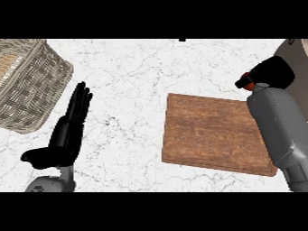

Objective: Pick the bell pepper from the cutting board and place it in the pot

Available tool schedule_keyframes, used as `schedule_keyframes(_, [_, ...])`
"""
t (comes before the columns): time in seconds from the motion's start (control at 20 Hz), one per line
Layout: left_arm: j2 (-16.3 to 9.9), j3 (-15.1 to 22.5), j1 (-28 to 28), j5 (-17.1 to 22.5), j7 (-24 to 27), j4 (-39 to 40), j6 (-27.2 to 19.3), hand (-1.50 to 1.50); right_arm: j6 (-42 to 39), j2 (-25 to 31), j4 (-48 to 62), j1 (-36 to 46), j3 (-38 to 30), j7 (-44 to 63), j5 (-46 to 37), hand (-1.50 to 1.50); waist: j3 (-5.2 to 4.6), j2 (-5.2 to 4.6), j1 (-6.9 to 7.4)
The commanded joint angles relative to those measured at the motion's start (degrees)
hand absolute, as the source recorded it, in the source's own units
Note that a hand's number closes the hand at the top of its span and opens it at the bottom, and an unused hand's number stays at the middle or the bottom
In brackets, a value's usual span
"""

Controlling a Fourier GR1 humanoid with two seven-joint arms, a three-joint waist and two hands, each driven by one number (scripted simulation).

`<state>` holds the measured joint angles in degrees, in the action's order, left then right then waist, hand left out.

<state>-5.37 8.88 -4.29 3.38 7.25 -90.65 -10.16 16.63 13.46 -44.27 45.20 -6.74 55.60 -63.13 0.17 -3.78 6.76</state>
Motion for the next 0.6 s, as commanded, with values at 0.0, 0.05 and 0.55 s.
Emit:
schedule_keyframes(0.0, [0.34, 1.60, -0.64, -0.24, 0.20, -0.41, 1.07, 0.00, -2.23, 6.65, 7.22, 7.25, -3.88, 3.73, -0.92, 1.50, -0.01, -0.80, 2.86])
schedule_keyframes(0.05, [0.17, 1.57, -0.85, -0.47, -0.32, -1.15, 0.79, 0.00, -2.36, 9.02, 8.54, 8.01, -3.81, 3.43, -2.12, 1.50, 0.03, -0.77, 3.28])
schedule_keyframes(0.55, [1.47, 3.77, -3.21, -1.59, -0.76, 0.02, 1.08, 0.00, 1.62, 15.01, 17.88, 19.74, -0.46, 10.73, -14.98, 1.50, -0.19, -0.96, 5.51])
